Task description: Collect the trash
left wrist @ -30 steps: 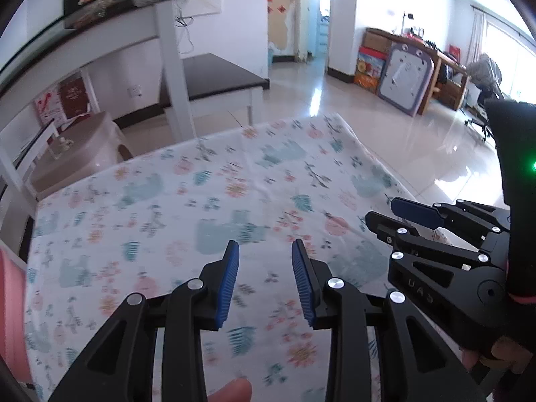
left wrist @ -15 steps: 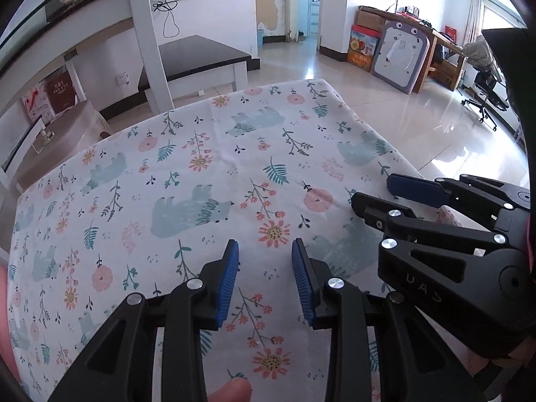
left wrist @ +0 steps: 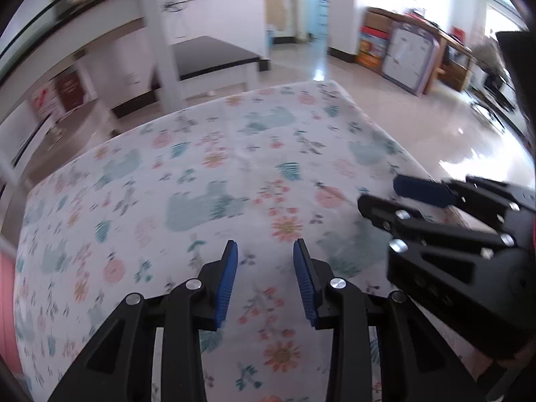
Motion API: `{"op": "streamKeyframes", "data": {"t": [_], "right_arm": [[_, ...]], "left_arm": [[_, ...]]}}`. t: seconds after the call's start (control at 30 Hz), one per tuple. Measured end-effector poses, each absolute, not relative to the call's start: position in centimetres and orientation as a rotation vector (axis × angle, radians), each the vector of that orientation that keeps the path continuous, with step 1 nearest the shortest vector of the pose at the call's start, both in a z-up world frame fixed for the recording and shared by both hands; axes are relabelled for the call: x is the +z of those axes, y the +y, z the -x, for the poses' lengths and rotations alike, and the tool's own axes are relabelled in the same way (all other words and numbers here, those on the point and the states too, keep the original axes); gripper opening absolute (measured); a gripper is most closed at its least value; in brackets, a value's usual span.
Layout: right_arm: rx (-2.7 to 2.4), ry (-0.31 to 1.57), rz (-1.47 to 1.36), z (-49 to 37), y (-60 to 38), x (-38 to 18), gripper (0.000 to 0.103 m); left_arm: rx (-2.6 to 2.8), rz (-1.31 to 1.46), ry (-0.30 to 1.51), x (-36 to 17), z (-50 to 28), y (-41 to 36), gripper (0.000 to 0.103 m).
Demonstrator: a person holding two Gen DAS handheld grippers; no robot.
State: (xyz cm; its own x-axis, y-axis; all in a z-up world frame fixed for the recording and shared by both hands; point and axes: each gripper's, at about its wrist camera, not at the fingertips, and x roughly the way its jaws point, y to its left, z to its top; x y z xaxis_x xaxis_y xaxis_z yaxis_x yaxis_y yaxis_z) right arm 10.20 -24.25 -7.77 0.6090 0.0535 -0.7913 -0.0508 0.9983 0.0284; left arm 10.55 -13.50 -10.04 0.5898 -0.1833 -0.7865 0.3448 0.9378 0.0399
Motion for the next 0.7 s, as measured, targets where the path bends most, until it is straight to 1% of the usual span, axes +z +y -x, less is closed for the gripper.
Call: {"op": "streamKeyframes", "data": {"t": [0.03, 0.1, 0.7], "right_arm": [[0.061, 0.915, 0.012, -10.23, -23.94, -7.78, 0.04], [0.054, 0.931, 0.039, -10.63, -23.42, -8.1, 0.041], [0.059, 0.934, 0.018, -10.88, -23.63, -8.13, 0.042]], "left_arm": [[-0.292, -0.173, 0.897, -10.12, -10.66, -12.99, 0.041], [-0.292, -0.138, 0.912, -10.39, -11.01, -12.35, 0.043], [-0.285, -0.155, 0.913, -10.4, -11.05, -12.48, 0.043]]}}
